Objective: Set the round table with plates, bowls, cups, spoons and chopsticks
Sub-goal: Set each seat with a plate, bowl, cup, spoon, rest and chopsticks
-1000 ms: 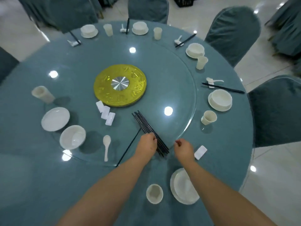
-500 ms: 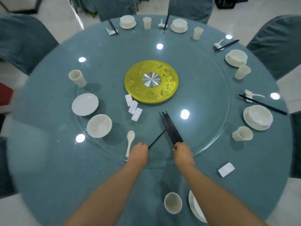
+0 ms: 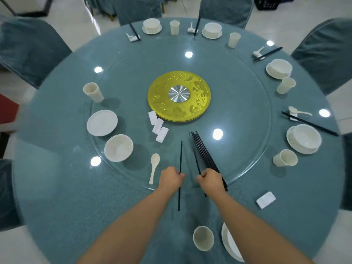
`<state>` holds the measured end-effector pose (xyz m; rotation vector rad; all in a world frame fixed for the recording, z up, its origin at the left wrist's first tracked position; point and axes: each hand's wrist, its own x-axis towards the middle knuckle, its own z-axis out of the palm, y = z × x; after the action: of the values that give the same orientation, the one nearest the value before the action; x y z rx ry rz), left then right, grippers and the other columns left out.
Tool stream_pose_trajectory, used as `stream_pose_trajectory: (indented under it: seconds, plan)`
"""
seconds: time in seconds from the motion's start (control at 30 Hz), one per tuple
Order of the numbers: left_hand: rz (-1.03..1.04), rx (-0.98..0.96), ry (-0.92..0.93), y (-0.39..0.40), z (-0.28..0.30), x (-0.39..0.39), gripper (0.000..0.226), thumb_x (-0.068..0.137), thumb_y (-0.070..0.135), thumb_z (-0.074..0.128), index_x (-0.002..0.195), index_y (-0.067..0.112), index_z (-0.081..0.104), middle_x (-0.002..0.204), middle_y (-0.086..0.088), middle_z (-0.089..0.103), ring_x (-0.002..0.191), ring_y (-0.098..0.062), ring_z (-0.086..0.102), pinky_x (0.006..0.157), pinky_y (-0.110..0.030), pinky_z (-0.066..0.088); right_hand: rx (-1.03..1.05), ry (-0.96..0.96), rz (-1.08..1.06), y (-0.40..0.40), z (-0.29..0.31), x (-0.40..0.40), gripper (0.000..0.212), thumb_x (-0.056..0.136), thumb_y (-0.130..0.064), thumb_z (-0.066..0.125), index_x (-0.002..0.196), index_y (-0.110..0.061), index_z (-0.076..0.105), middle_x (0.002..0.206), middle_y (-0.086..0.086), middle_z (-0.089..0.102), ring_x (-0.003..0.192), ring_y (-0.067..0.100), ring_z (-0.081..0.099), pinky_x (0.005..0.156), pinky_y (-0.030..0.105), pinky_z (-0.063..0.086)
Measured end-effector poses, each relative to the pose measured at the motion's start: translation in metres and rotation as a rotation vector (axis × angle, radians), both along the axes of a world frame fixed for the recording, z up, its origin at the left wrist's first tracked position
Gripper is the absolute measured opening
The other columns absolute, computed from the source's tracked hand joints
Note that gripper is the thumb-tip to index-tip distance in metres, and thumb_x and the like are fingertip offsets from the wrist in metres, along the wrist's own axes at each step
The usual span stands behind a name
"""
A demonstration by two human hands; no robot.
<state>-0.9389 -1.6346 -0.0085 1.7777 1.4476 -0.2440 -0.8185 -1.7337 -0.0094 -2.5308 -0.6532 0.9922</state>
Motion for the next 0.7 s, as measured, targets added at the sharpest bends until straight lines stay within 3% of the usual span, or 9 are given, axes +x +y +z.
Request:
stream_pose_trajectory:
  seconds: [0.1,0.2,0.27,0.37,0.43,0.5,0.63,0.7]
  plan:
    - [0.181,-0.135,-0.170,-0.008,0.005,0.007,0.016,0.085,0.023,0.057,0.071,0.015,0.059,0.071,-0.005,0.066,0.071,-0.021,0.063,0.067,-0.027,0.052,0.128,0.154,-0.006,-0.007,0.005,-0.009,0.015,0.082,-0.021,0.062,0.069,-0.017,0.055,0.068,-0.003,0.058,0.067,0.014,0.052,0.062,0.024,0.042]
    - [0.374,-0.267,-0.342,-0.018,0.013,0.012,0.009,0.092,0.018,0.057,0.088,0.010,0.061,0.075,-0.007,0.067,0.064,-0.016,0.064,0.050,-0.019,0.051,0.162,0.218,0.044,-0.018,0.014,-0.012,0.018,0.079,-0.022,0.064,0.064,-0.021,0.055,0.062,-0.007,0.056,0.063,0.011,0.052,0.063,0.024,0.043]
    - [0.462,-0.346,-0.439,-0.029,0.024,0.014,0.008,0.095,0.014,0.056,0.093,0.007,0.059,0.079,-0.011,0.065,0.068,-0.019,0.063,0.053,-0.022,0.051,0.186,0.241,0.032,-0.031,0.028,-0.012,0.017,0.076,-0.021,0.065,0.062,-0.021,0.054,0.059,-0.006,0.055,0.060,0.014,0.052,0.062,0.027,0.046]
    - [0.491,-0.417,-0.533,-0.047,0.038,0.016,0.005,0.094,0.010,0.056,0.092,0.006,0.058,0.082,-0.016,0.062,0.067,-0.021,0.059,0.073,-0.036,0.055,0.207,0.253,0.021,-0.052,0.044,-0.011,0.011,0.073,-0.018,0.067,0.067,-0.017,0.057,0.066,0.005,0.063,0.059,0.019,0.051,0.062,0.031,0.045]
    - [0.485,-0.447,-0.581,-0.059,0.050,0.017,0.004,0.095,0.008,0.057,0.091,0.006,0.057,0.079,-0.015,0.061,0.065,-0.021,0.057,0.078,-0.041,0.054,0.228,0.259,0.015,-0.067,0.055,-0.009,0.006,0.073,-0.016,0.064,0.071,-0.014,0.059,0.076,0.014,0.070,0.059,0.019,0.051,0.060,0.031,0.044]
    - [0.480,-0.487,-0.639,-0.072,0.064,0.017,0.005,0.094,0.006,0.059,0.091,0.007,0.057,0.076,-0.011,0.060,0.063,-0.019,0.057,0.070,-0.036,0.054,0.237,0.247,0.020,-0.081,0.066,-0.005,0.004,0.074,-0.017,0.063,0.074,-0.014,0.062,0.080,0.013,0.073,0.057,0.016,0.052,0.059,0.028,0.044]
    - [0.451,-0.510,-0.667,-0.087,0.079,0.018,0.010,0.092,0.006,0.064,0.085,0.008,0.057,0.071,-0.009,0.059,0.060,-0.017,0.057,0.062,-0.027,0.054,0.258,0.252,0.076,-0.101,0.083,0.004,0.003,0.079,-0.016,0.065,0.077,-0.019,0.065,0.066,-0.002,0.067,0.048,0.006,0.052,0.049,0.020,0.042]
    - [0.445,-0.526,-0.676,-0.095,0.085,0.021,0.009,0.091,0.005,0.065,0.088,0.007,0.056,0.071,-0.009,0.059,0.060,-0.017,0.058,0.059,-0.024,0.055,0.272,0.226,0.091,-0.109,0.090,0.008,0.002,0.083,-0.019,0.067,0.084,-0.020,0.068,0.068,-0.005,0.067,0.055,0.007,0.056,0.054,0.022,0.047]
